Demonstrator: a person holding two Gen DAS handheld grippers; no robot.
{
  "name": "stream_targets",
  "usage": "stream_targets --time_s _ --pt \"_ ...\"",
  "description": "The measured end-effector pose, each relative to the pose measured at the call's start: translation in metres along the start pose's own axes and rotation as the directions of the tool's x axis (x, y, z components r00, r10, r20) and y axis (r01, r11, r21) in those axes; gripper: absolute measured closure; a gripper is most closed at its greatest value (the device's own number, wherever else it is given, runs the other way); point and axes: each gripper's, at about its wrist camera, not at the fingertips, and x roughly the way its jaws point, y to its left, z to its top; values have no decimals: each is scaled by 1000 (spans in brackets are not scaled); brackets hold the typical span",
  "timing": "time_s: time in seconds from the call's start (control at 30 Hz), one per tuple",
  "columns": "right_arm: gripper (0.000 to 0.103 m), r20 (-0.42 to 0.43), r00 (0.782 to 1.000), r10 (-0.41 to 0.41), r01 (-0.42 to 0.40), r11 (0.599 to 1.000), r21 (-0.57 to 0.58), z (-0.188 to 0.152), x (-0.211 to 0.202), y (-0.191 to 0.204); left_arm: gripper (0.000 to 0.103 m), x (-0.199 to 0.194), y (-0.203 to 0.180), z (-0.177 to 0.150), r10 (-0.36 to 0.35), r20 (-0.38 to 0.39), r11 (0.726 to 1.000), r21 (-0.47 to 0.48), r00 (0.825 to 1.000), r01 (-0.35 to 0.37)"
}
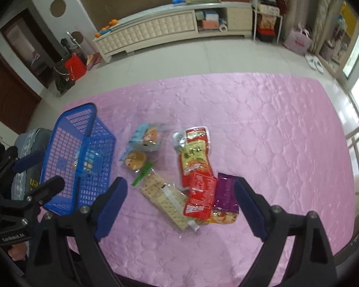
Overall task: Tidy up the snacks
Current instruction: 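Grasp a blue-and-white bun pack with the left tool while the right tool grasps the red tripe pouch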
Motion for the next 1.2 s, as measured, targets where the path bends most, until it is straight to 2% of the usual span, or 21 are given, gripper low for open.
stream_targets --time_s 0.2,0.4,0.53,0.73,0.8,0.87,1.0,1.2 --pt "10 -38 999 34 -32 998 51 14 19 -20 21 39 -15 26 -7 -83 1000 7 997 8" --pt "10 -90 994 54 -48 997 66 28 51 -32 21 82 -9 51 -20 -156 999 -48 988 13" --pt "10 -105 992 67 -59 996 74 36 71 -39 21 115 5 62 -59 -216 992 -121 974 34" --pt "10 -131 989 73 -64 995 74 49 97 -45 21 161 15 71 -64 -306 985 -172 950 11" --pt "10 -141 988 59 -50 997 65 53 105 -45 21 174 16 74 -54 -331 984 -179 942 -6" --pt "10 -158 986 54 -45 997 65 56 114 -48 21 183 12 78 -11 -337 989 -145 942 -40" --pt "10 -180 981 69 -54 995 85 61 130 -56 21 193 6 87 -25 -358 991 -133 934 -24" --pt "10 -183 979 88 -71 993 96 63 139 -61 21 226 11 94 21 -404 989 -124 914 -77"
